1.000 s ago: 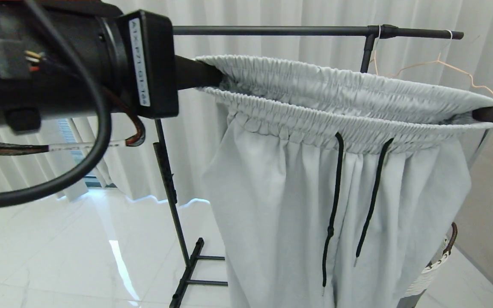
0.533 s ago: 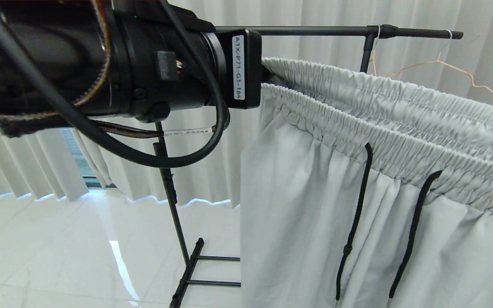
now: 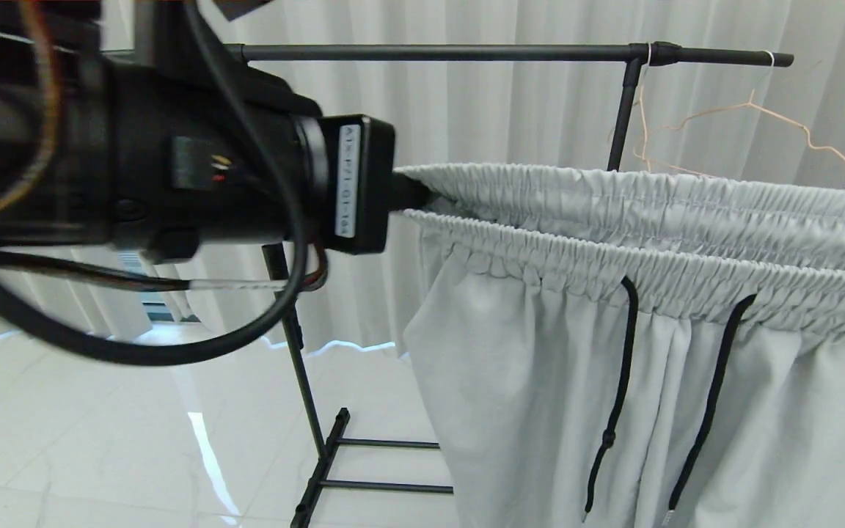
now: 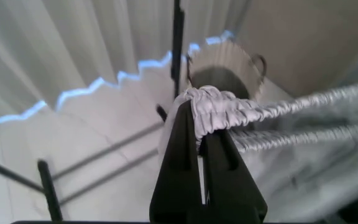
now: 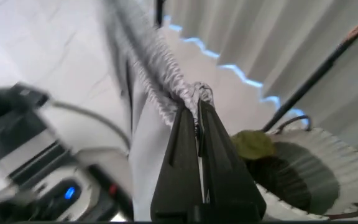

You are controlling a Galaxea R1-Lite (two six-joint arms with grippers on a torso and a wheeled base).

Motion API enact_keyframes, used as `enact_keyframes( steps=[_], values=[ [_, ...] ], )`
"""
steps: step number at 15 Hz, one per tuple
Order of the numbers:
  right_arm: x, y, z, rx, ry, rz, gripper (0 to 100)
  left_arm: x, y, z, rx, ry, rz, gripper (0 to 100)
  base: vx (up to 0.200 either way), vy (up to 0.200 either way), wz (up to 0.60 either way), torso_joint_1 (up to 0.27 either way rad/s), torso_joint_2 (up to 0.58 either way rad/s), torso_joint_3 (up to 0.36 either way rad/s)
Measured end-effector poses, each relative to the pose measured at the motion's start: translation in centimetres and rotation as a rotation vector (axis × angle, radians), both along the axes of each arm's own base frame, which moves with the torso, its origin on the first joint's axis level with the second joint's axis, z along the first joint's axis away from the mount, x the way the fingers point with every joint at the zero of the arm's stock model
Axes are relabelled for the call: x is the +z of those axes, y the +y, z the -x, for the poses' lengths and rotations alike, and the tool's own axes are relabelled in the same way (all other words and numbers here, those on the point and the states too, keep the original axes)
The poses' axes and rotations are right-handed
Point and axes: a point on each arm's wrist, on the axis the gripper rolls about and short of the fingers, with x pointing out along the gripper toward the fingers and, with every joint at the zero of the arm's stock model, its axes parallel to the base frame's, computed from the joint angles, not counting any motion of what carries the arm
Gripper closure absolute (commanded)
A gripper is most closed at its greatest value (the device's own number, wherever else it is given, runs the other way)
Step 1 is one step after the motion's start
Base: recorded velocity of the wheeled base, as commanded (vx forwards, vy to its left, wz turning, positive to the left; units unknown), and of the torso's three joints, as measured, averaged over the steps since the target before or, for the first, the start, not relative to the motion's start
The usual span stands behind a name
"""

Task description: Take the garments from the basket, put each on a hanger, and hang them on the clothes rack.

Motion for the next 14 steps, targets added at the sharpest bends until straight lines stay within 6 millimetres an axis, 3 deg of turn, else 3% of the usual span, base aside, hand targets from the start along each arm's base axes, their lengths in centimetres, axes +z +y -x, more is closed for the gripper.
enact_keyframes(
  steps=[4, 8, 11, 14],
  values=[
    [1.8, 3.5, -3.3, -0.019, -0.112, -0.123, 100, 1.5, 5.4, 5.5, -0.107, 0.167, 0.072, 100, 0.000, 0.000, 0.00, 0.000, 0.00, 0.000],
    [2.2, 7.0, -6.5, -0.011, -0.159, -0.173, 100, 2.6, 7.5, 10.1, -0.230, 0.207, 0.193, 100, 0.000, 0.000, 0.00, 0.000, 0.00, 0.000],
    [1.7, 8.0, -7.3, -0.011, -0.138, -0.148, 100, 2.8, 8.1, 11.3, -0.256, 0.182, 0.203, 100, 0.000, 0.000, 0.00, 0.000, 0.00, 0.000],
    [1.9, 7.8, -7.3, -0.022, -0.128, -0.139, 100, 3.2, 8.1, 11.2, -0.226, 0.110, 0.172, 100, 0.000, 0.000, 0.00, 0.000, 0.00, 0.000]
  ],
)
